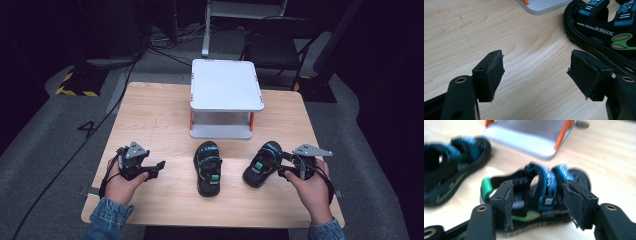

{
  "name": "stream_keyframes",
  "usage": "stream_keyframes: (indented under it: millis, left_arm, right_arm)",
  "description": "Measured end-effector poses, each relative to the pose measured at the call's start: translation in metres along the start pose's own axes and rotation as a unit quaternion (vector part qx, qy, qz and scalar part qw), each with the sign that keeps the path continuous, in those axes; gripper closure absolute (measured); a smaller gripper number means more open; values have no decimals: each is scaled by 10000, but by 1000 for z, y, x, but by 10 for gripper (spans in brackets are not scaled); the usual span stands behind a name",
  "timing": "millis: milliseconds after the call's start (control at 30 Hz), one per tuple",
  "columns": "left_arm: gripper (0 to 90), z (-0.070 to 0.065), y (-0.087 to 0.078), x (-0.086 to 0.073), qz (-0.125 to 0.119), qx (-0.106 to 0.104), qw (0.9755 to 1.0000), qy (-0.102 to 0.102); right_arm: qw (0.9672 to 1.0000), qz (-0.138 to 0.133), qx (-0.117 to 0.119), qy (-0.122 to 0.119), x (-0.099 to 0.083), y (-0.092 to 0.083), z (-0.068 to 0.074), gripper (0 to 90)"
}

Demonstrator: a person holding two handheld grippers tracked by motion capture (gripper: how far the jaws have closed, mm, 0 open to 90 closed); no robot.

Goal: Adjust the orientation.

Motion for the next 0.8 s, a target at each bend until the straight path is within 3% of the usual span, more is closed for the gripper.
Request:
stream_keyframes:
  millis: [67,267,300,367,567,800]
  left_arm:
    - [278,-1,2,0,36,-19,10000,30]
    - [278,-2,3,-2,71,-22,10000,40]
    - [278,-1,3,-2,42,-17,10000,15]
    - [278,0,2,-2,31,7,10000,39]
    - [278,0,3,-3,57,33,10000,12]
    - [278,-1,3,-6,123,22,9999,71]
  right_arm:
    - [9999,-146,-14,62,8,4,-1,395]
    - [9998,-160,-3,134,16,14,0,371]
    - [9999,10,35,123,13,22,3,358]
    - [9998,66,71,177,10,27,4,357]
    - [9992,387,-53,41,0,38,1,349]
    - [9977,675,-3,-9,-12,48,-2,433]
Point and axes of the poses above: each handheld gripper's, and its own axes: y roughly forward along the jaws, x roughly out of its top, z roughly to its left, the point moved 9 cm from there along y, roughly forward along the jaws, and after that the axes turned 4 degrees about -x, right-handed, at the moved point
